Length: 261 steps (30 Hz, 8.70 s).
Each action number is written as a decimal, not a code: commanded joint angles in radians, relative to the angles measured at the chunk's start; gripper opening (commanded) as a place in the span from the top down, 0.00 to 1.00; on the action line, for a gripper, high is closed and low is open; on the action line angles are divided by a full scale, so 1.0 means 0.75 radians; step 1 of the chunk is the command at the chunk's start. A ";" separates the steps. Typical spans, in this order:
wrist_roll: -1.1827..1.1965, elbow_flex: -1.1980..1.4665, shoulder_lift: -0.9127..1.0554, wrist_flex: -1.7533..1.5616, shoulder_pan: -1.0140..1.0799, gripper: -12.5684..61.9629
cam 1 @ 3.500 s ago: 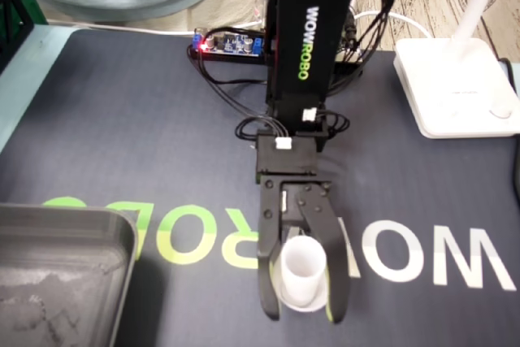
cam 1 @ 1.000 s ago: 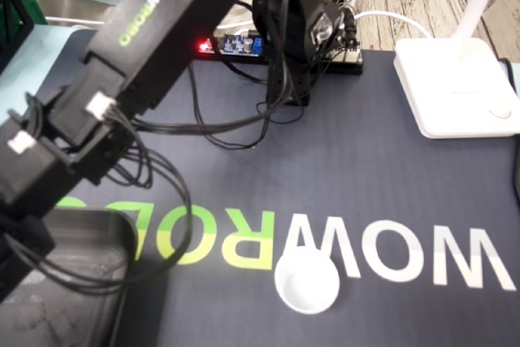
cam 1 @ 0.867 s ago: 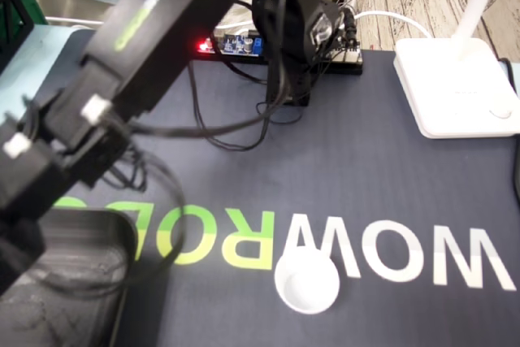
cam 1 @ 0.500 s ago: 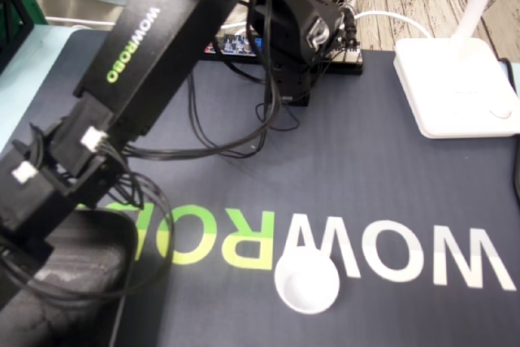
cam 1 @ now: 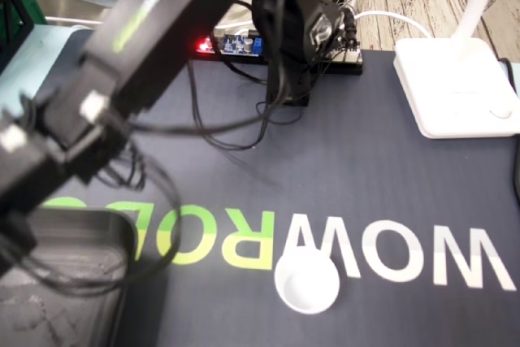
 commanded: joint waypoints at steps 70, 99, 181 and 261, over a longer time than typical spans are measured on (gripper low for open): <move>-2.610 1.217 0.393 -0.749 -0.863 0.71; -2.274 1.278 0.910 -0.577 -0.820 0.50; -0.716 2.111 1.577 0.374 -0.607 0.38; -0.716 2.111 1.577 0.374 -0.607 0.38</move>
